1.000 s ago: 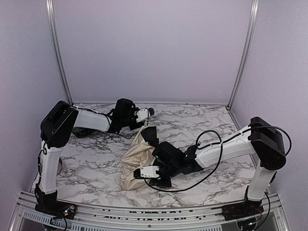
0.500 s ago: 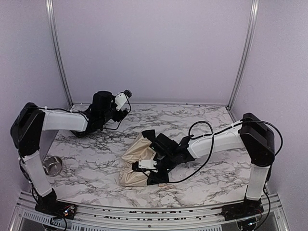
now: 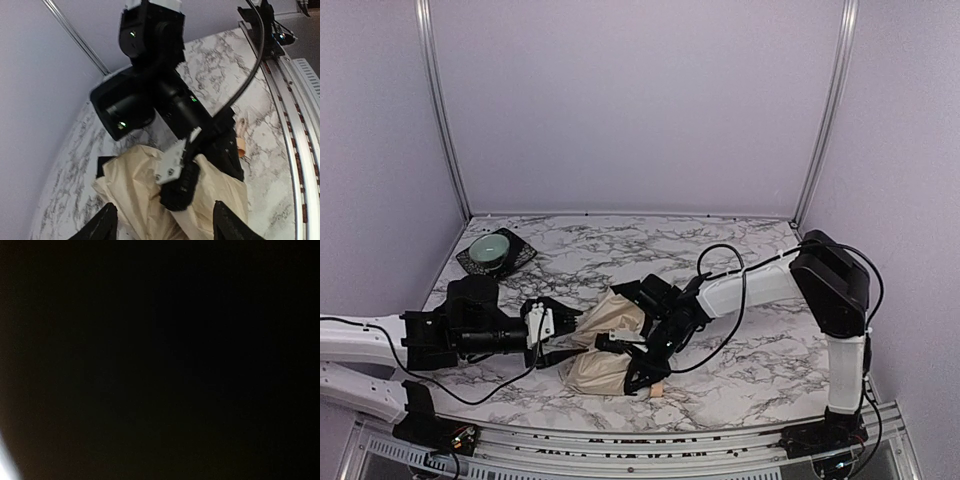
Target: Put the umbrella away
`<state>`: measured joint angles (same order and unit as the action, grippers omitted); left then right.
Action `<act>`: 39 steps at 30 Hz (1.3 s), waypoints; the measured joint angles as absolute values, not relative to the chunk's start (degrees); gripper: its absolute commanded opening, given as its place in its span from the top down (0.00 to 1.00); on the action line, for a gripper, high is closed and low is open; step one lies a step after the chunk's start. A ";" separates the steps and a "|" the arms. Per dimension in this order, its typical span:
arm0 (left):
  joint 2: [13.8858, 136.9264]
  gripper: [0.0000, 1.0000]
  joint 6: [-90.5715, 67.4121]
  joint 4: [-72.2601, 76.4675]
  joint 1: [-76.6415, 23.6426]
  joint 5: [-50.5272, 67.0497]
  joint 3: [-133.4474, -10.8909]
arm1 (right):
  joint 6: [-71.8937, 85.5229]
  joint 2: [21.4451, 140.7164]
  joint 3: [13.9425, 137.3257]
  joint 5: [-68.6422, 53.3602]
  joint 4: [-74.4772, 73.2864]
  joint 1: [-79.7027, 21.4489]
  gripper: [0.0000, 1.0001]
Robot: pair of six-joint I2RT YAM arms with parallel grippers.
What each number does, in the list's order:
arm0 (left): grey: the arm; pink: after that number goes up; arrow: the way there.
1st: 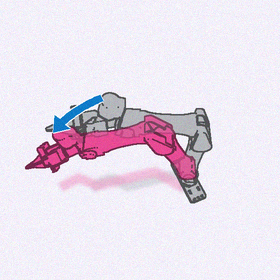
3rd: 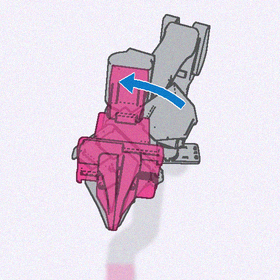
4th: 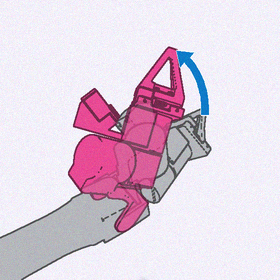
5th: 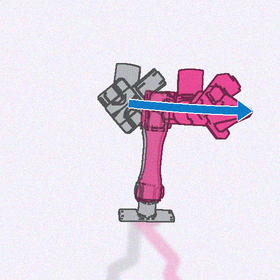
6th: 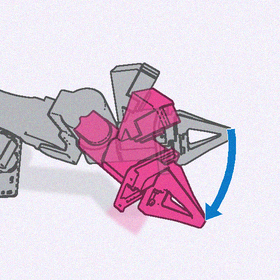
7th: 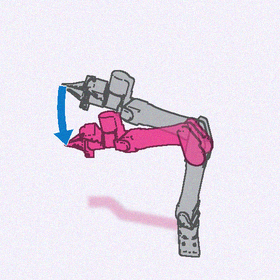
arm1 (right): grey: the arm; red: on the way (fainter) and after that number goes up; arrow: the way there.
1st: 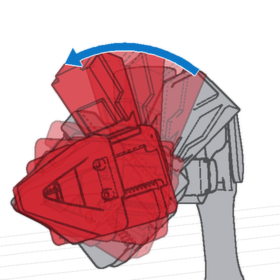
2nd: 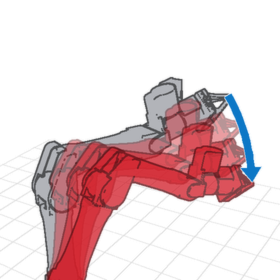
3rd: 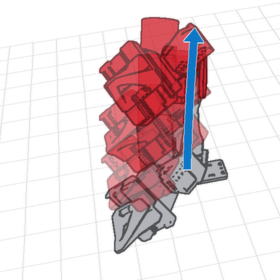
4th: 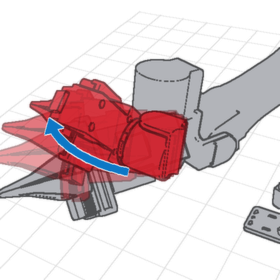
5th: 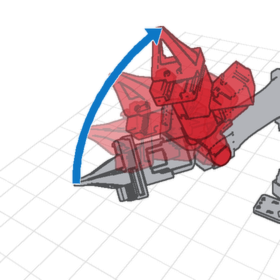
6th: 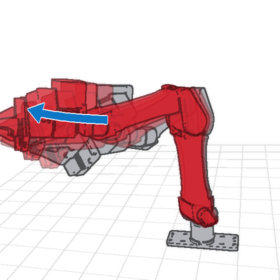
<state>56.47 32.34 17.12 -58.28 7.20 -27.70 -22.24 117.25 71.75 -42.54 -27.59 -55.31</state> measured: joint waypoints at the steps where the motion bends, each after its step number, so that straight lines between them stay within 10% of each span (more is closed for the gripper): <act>1: 57.76 0.23 32.62 14.87 -59.11 7.79 -28.25 | -22.24 117.73 72.14 -43.62 -28.14 -55.09 1.00; 10: 68.77 0.20 32.34 3.57 -62.00 14.48 -32.42 | -22.33 121.71 76.18 -50.26 -33.95 -53.65 1.00; 20: 81.80 0.42 28.34 2.98 -60.31 9.28 -35.73 | -22.35 122.96 77.49 -52.66 -36.34 -53.39 0.97; 29: 90.67 0.64 22.13 -7.81 -53.52 20.14 -47.05 | -16.75 120.25 73.80 -51.96 -31.40 -51.81 0.64; 39: 95.29 0.64 19.88 -14.22 -50.70 24.47 -53.28 | -9.15 107.31 61.98 -42.44 -22.44 -51.51 0.49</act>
